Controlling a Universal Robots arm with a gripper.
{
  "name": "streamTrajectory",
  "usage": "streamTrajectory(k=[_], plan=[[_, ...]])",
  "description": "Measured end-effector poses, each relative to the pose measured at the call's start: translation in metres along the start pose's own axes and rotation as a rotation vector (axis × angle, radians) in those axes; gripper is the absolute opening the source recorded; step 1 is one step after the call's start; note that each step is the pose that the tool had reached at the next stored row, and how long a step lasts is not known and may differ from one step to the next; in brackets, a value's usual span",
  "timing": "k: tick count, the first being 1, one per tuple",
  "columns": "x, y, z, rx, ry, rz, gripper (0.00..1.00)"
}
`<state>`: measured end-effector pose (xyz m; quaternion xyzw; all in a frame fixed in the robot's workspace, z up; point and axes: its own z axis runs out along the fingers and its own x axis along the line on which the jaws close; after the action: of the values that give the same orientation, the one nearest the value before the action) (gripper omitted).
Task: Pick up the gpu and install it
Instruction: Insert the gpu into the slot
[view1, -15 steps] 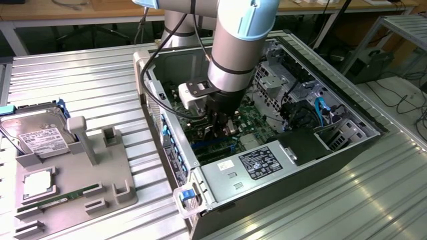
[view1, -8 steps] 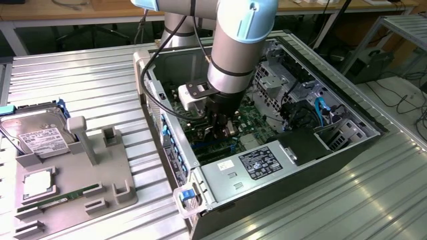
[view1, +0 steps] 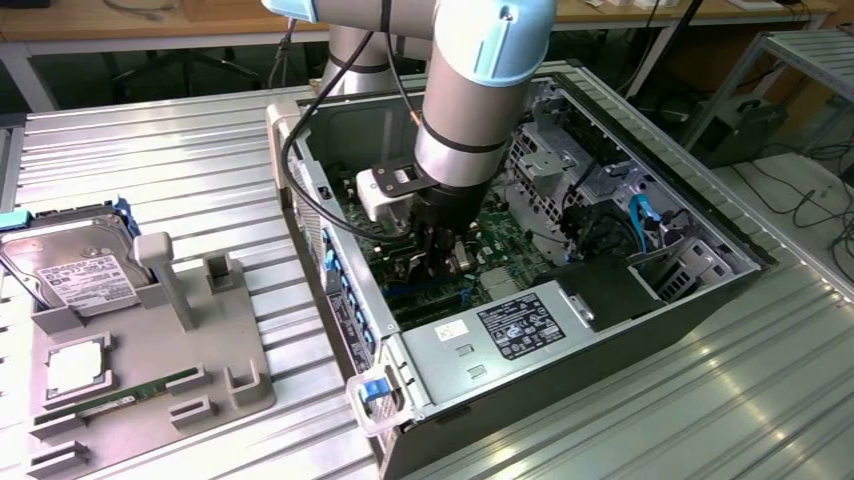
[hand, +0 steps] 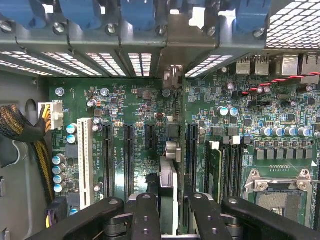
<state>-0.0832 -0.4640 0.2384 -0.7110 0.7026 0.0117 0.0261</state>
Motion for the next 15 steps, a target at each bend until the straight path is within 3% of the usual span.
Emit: streamTrajectory(k=[11,15], plan=[[-0.0017,-0.0007,0.0002,0.0,0.0,0.0,0.27],[-0.0012,0.0008,0.006,-0.0007,0.0016,0.0,0.27]])
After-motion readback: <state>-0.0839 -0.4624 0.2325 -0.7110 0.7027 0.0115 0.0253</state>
